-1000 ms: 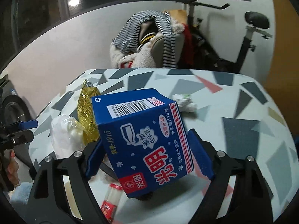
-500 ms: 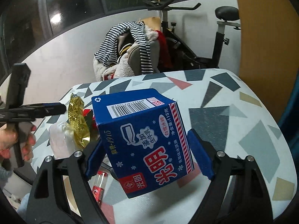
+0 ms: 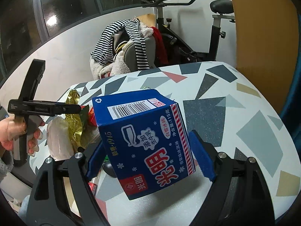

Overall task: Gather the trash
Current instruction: 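Carry the gold foil bag to the brown bin and open the left tool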

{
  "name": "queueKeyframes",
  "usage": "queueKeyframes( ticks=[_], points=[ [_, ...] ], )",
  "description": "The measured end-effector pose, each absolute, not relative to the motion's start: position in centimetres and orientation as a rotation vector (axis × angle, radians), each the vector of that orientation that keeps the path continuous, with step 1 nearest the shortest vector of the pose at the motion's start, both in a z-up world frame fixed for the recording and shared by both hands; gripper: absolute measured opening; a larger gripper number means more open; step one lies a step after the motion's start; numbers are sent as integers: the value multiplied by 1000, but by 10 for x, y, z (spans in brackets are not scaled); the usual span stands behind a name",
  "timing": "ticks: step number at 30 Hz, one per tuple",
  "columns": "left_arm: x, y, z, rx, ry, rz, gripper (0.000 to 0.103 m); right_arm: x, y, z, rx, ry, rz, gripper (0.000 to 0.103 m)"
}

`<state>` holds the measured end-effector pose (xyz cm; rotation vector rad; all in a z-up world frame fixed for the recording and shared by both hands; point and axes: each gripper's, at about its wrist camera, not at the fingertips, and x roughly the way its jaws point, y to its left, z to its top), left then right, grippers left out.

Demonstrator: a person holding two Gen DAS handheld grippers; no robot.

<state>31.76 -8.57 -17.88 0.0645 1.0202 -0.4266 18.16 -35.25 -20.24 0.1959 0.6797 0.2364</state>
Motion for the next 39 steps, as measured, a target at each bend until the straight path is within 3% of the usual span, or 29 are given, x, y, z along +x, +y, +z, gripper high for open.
queueKeyframes(
  ticks=[3, 4, 7, 20, 39],
  points=[
    [317, -82, -183, 39, 1028, -430, 84, 183, -354, -203, 208, 680, 238, 83],
    [317, -80, -183, 32, 1022, -429, 75, 183, -353, -203, 205, 679, 239, 83],
    [313, -75, -175, -9, 1001, -456, 68, 183, -352, -200, 193, 678, 242, 83],
    [290, -56, -96, -102, 786, -484, 67, 170, -339, -180, 168, 654, 257, 83],
    [149, -54, -79, 11, 693, -519, 67, 108, -303, -143, 99, 631, 329, 83]
  ],
)
